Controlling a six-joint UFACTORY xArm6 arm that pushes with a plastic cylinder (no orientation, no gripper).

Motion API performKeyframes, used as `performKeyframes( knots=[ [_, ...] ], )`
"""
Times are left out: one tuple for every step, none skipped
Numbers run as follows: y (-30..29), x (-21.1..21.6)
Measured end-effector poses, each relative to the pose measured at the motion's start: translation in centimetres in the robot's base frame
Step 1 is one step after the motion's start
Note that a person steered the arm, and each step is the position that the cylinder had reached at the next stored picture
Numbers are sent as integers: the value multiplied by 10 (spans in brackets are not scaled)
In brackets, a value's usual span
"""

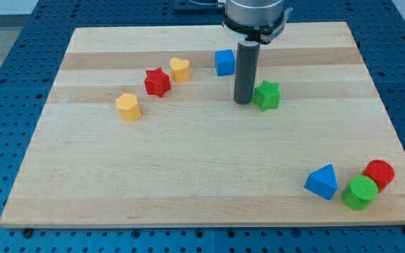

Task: Move green star to the top of the blue triangle

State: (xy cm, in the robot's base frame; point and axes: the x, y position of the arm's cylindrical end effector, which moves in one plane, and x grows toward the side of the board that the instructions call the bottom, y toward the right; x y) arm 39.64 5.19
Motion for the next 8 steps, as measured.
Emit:
performKeyframes(
  knots=[
    [2,-19],
    [21,-20],
    [34,-20],
    [40,-18],
    [44,-9],
    [44,5],
    [46,15],
    [53,25]
  ],
)
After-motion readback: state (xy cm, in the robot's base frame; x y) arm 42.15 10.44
